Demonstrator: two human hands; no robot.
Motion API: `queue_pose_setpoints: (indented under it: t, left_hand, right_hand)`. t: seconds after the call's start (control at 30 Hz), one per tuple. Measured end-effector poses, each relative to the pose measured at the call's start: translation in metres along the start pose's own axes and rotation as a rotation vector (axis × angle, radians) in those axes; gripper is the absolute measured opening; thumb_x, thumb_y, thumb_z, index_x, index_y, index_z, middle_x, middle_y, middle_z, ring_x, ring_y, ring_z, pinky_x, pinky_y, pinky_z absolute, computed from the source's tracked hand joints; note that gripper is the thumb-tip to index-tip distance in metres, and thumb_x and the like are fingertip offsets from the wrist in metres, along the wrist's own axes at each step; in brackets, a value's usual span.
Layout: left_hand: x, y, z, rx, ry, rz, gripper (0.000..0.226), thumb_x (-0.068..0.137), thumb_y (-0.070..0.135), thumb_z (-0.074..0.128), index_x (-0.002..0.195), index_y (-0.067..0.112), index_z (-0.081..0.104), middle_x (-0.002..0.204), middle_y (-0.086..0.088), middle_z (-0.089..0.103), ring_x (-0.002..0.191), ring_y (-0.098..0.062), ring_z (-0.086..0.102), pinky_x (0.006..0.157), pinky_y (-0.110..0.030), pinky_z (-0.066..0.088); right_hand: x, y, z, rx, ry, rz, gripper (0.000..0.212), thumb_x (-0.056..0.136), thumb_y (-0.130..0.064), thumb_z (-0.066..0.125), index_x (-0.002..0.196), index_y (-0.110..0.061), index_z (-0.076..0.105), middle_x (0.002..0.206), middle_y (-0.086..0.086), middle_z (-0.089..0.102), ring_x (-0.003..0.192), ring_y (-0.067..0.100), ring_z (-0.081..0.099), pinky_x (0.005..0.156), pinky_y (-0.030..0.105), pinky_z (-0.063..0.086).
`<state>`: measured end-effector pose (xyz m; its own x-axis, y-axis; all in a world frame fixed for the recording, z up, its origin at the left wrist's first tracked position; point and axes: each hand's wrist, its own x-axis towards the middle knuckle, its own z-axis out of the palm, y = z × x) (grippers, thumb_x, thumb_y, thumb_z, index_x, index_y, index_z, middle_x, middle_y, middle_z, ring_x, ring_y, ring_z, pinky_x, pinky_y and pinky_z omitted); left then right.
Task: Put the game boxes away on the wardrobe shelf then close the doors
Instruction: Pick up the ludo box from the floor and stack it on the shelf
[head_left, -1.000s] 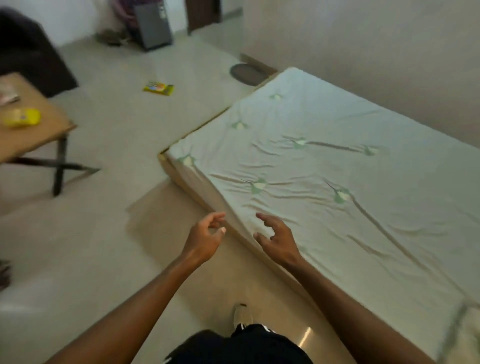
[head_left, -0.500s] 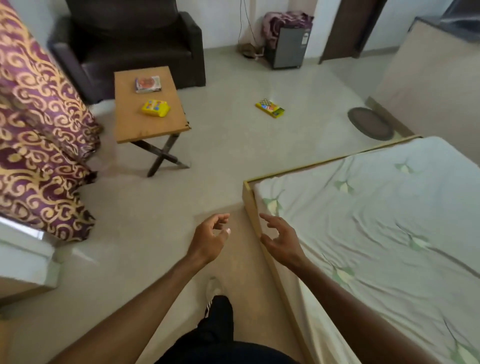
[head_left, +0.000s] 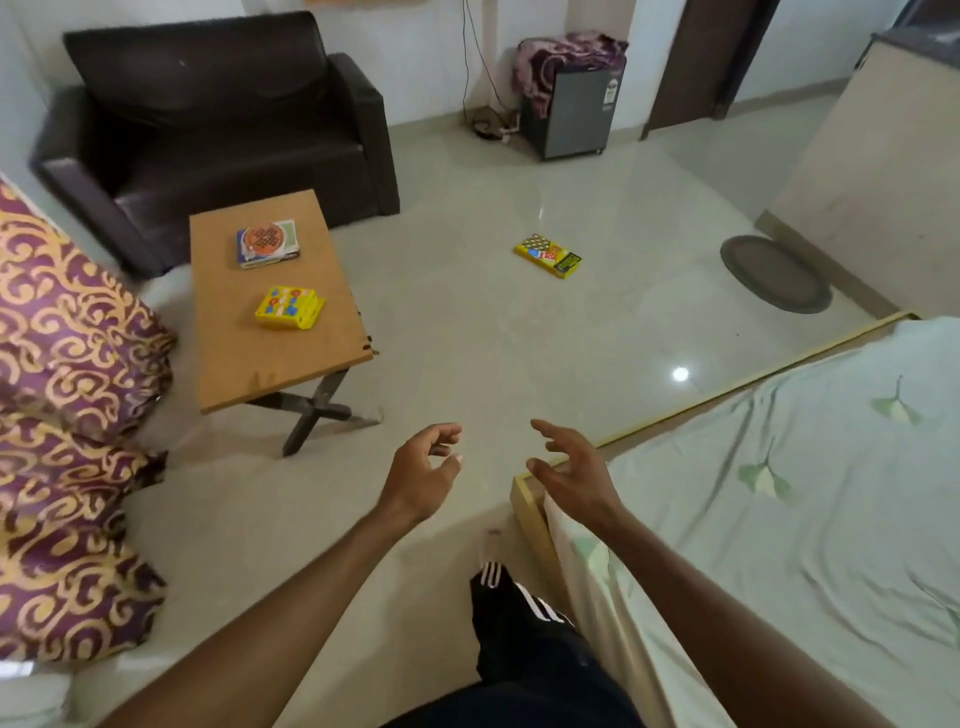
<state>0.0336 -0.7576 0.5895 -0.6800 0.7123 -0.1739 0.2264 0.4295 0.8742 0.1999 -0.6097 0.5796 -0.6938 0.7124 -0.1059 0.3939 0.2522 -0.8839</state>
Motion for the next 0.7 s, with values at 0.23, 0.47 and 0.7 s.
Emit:
queue_pose_setpoints:
  t: [0.23,0.47,0.7]
  left_hand:
    - [0.201,0.024,-0.019,0.026,-0.033,-0.032,0.034,0.086,0.016,0.062,0.119,0.024,0.063,0.109,0.011,0.065,0.096,-0.005,0.061,0.088,-0.027,0.053]
    - [0.402,0.046,-0.051,-0.008,0.007,-0.044,0.035,0.086,0.017,0.062,0.121,0.024,0.062,0.111,0.011,0.065,0.099,-0.004,0.061,0.084,-0.020,0.048]
    - [0.610,0.051,-0.082,-0.084,0.021,-0.052,0.034,0.086,0.014,0.062,0.118,0.026,0.063,0.112,0.013,0.065,0.100,-0.003,0.061,0.089,-0.022,0.051]
  right_hand:
    - [0.199,-0.008,-0.006,-0.008,-0.023,0.042,0.049,0.083,-0.019,0.071,0.128,-0.031,0.058,0.127,-0.005,0.059,0.106,0.012,0.061,0.088,0.031,0.052]
    - [0.411,-0.035,-0.004,-0.027,-0.066,0.050,0.050,0.082,-0.019,0.073,0.128,-0.030,0.058,0.126,-0.007,0.059,0.103,0.010,0.063,0.089,0.028,0.053]
    - [0.618,-0.047,0.013,-0.004,-0.051,0.049,0.050,0.081,-0.020,0.074,0.127,-0.032,0.059,0.125,-0.010,0.060,0.102,0.007,0.064,0.089,0.030,0.054]
